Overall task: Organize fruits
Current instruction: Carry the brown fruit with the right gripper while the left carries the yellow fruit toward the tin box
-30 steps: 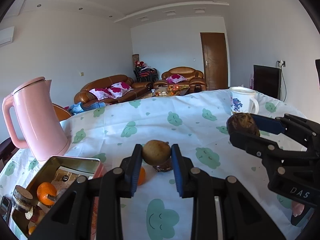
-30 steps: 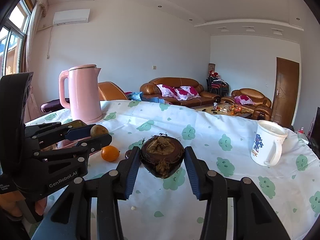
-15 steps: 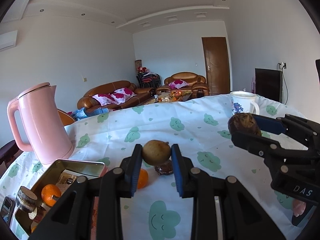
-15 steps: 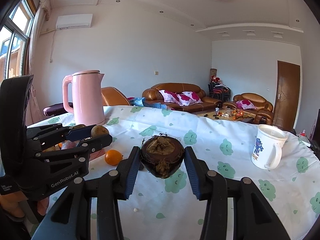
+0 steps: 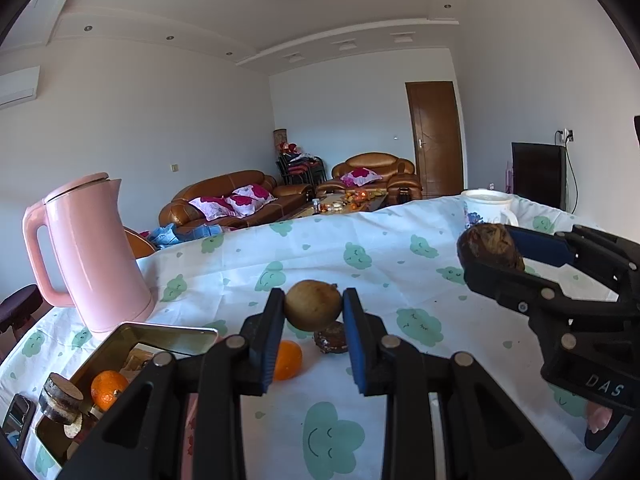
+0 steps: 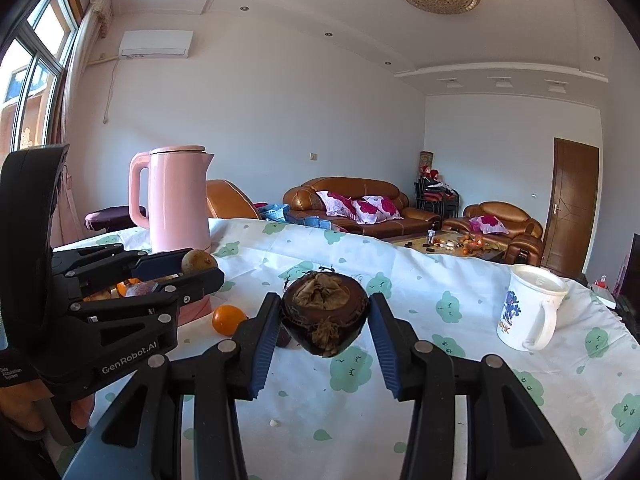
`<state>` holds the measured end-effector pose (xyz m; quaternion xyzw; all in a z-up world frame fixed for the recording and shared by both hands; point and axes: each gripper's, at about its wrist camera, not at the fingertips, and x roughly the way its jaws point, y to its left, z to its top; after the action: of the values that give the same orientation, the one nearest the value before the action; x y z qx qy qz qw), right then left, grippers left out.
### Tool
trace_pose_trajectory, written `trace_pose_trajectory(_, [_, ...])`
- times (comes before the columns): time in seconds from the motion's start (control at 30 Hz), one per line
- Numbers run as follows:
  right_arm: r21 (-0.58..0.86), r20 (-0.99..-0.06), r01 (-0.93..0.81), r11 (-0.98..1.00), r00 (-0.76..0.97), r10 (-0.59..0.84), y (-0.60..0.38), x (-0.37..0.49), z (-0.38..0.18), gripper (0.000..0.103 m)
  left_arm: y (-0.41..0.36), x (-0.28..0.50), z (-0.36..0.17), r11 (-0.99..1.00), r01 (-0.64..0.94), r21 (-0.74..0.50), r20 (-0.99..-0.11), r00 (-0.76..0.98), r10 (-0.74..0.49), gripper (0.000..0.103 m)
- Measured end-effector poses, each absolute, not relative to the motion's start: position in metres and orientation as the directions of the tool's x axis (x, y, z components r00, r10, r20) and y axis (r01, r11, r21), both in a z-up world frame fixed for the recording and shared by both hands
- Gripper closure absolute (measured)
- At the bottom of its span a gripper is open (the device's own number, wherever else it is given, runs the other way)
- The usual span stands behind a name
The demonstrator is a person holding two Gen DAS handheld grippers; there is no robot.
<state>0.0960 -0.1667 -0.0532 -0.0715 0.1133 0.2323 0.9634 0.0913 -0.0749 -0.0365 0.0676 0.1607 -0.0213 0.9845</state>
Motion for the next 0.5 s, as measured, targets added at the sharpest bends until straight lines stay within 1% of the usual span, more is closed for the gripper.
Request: trace_pose_trajectory(0.5, [-0.096,-0.27,-0.49,0.867,0.851,0.451,-0.146,0.094,-0.052,0.056,-0.057,0.083,-0.036,0.992,0.034,0.118,-0.326,0.945,0.006,0.072])
